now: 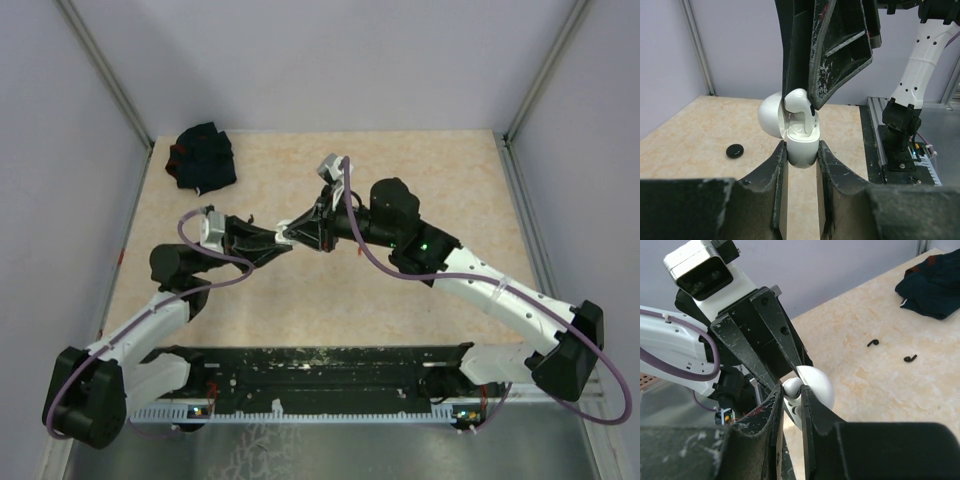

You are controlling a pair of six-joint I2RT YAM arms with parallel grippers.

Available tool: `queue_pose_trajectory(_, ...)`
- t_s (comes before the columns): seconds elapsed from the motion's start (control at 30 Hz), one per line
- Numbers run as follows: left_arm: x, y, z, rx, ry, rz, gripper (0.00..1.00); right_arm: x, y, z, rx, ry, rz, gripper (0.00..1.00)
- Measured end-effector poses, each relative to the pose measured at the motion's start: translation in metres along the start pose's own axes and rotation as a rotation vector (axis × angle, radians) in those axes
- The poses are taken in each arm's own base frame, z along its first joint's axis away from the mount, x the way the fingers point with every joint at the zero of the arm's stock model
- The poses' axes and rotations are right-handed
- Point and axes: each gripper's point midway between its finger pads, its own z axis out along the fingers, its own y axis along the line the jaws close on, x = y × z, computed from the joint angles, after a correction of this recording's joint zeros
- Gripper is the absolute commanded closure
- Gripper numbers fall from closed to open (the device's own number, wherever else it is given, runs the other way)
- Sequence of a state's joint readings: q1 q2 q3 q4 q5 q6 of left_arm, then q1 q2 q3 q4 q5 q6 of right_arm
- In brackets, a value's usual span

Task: Insert the wireless bluetooth earbuds into the charging case
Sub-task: Place the earbud in the charging case.

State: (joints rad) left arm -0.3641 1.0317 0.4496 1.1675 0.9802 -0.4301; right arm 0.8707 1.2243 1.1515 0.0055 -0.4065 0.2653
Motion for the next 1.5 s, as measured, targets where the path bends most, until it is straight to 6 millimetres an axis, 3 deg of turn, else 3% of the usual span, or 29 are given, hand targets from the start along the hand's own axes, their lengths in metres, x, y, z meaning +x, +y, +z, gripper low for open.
queue_pose_trajectory(1.1, 0.01, -0.01, -0.004, 0.045, 0.04, -0.057, 1.0, 0.016, 0.001, -0.003, -0.016, 0.066, -0.011, 0.65)
queue_pose_trajectory(1.33, 0.017, -0.007, -0.006, 0.029, 0.061, -0.074, 1.0, 0.019, 0.0, -0.011, 0.002, 0.129, -0.038, 0.46)
queue_pose_trajectory(1.5, 0.023, -0.008, -0.007, 0.029, 0.082, -0.096, 1.0, 0.016, -0.009, -0.022, 0.021, 0.147, -0.048, 0.42)
